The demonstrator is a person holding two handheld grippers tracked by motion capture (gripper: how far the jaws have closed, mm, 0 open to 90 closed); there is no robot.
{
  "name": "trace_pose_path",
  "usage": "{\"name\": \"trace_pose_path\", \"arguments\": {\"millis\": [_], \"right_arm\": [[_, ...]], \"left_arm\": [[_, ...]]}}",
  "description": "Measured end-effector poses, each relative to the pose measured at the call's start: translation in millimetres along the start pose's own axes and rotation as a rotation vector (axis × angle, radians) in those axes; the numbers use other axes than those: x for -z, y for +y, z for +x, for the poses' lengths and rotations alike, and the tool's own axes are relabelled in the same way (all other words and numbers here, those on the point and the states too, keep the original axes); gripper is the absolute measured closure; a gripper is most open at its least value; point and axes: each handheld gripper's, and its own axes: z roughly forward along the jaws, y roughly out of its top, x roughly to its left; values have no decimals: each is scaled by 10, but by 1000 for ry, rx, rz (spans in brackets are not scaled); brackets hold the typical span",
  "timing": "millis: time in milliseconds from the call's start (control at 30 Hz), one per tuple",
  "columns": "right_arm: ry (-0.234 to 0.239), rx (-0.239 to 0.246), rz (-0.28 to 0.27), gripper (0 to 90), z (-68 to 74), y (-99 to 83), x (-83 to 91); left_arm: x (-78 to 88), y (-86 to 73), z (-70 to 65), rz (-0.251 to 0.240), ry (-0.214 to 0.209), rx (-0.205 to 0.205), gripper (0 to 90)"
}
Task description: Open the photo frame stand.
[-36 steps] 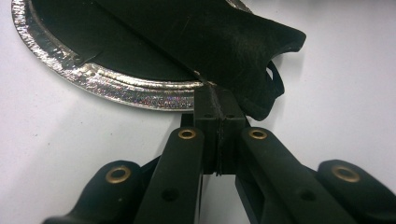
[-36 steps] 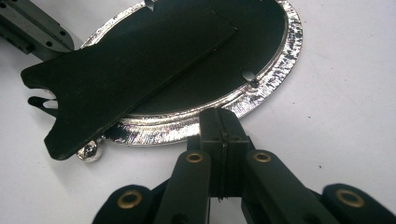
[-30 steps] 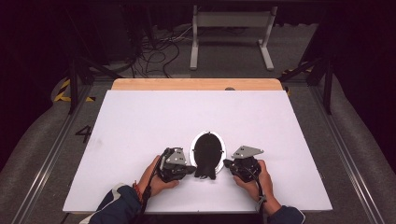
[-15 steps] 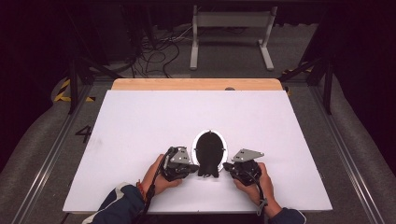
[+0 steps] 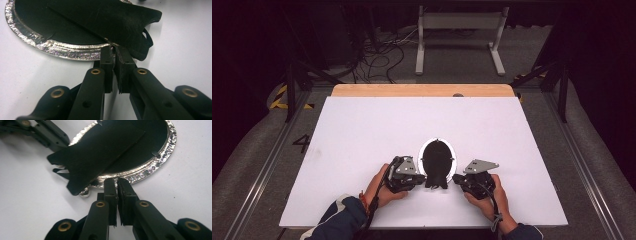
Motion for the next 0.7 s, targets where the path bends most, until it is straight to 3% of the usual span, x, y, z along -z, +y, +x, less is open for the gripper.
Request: {"name": "trace_pose_path", "arguments": {"millis": [133,333,433,500,567,700], "right_arm": [[15,0,-7,840,14,-2,71],[52,12,29,767,56,16,96],[65,24,38,741,79,22,96],[81,26,45,715,104,28,97],[88,31,44,698,124,36,103],[100,43,49,681,153,45,98]], "left_arm": [[57,-4,-5,-1,1,-16,847],[272,-64,22,-59,20,-6,798],[404,-139,19,-73,34,-16,732],[489,-209,7,-88,41,0,690],[576,-285,-13,-95,76,9,632],[717,-426,-57,-106,108,6,503]]}}
